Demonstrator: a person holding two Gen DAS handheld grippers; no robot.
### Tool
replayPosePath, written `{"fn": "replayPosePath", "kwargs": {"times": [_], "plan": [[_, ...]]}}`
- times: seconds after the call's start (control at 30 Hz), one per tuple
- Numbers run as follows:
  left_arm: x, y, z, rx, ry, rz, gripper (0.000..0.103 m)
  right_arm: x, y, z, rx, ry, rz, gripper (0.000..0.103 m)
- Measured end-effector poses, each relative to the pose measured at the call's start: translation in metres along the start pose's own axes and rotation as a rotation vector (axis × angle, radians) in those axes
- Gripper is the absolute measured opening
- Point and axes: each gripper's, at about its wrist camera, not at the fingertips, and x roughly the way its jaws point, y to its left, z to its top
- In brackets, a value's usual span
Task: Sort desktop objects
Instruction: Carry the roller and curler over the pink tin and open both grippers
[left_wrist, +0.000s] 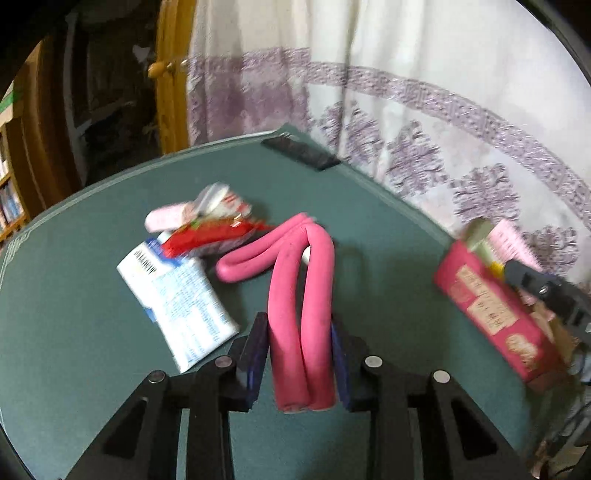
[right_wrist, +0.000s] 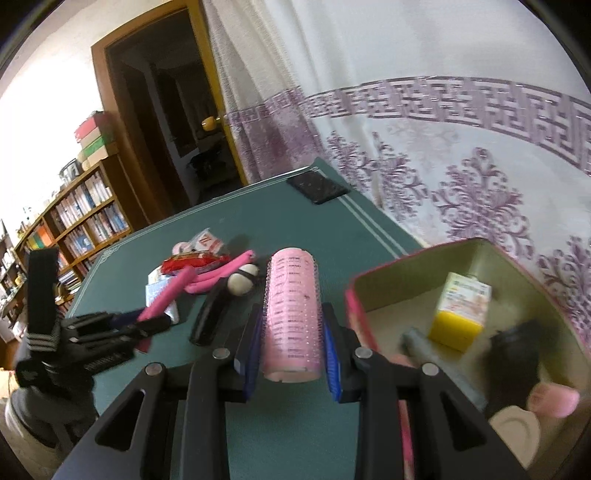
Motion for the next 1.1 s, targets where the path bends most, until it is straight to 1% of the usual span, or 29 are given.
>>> {"fn": "replayPosePath", "kwargs": {"times": [0.07, 0.17, 0.33, 0.4, 0.57, 0.67, 0.8, 0.83, 0.87, 0.9, 0.93, 1.03, 1.1], "plan": [[-0.002, -0.014, 0.005, 0.018, -0.010, -0.021, 0.033, -0.008, -0.010, -0.001, 0.006, -0.007, -0.024, 0.032], [-0.007, -0.038, 0.012, 0.048, -0.020, -0.075, 0.033, -0.026, -0.029, -0.003, 0.024, -0.023, -0.081, 0.032], [-0.006, -0.088, 0.025, 0.118, -0.025, -0.172, 0.033, -0.051, -0.061, -0.008, 0.063, -0.047, -0.162, 0.032], [-0.003, -0.108, 0.029, 0.148, -0.026, -0.200, 0.033, -0.059, -0.073, -0.011, 0.082, -0.049, -0.184, 0.032], [0.004, -0.153, 0.038, 0.208, -0.023, -0.264, 0.033, -0.071, -0.092, -0.021, 0.118, -0.049, -0.211, 0.032], [0.011, -0.172, 0.041, 0.229, -0.020, -0.280, 0.033, -0.076, -0.099, -0.023, 0.130, -0.051, -0.215, 0.032], [0.023, -0.198, 0.045, 0.247, -0.006, -0.322, 0.034, -0.080, -0.107, -0.025, 0.142, -0.057, -0.220, 0.033], [0.026, -0.203, 0.045, 0.251, -0.004, -0.330, 0.037, -0.081, -0.110, -0.026, 0.149, -0.058, -0.223, 0.033], [0.029, -0.206, 0.045, 0.253, 0.001, -0.335, 0.042, -0.081, -0.111, -0.026, 0.155, -0.060, -0.226, 0.033], [0.034, -0.210, 0.044, 0.252, 0.009, -0.343, 0.055, -0.081, -0.113, -0.026, 0.164, -0.059, -0.230, 0.034], [0.035, -0.211, 0.044, 0.249, 0.009, -0.343, 0.060, -0.081, -0.116, -0.026, 0.170, -0.056, -0.232, 0.034], [0.039, -0.209, 0.042, 0.241, 0.011, -0.338, 0.060, -0.080, -0.121, -0.027, 0.183, -0.055, -0.238, 0.038], [0.039, -0.204, 0.043, 0.233, 0.010, -0.314, 0.060, -0.080, -0.122, -0.027, 0.189, -0.055, -0.240, 0.040]]}}
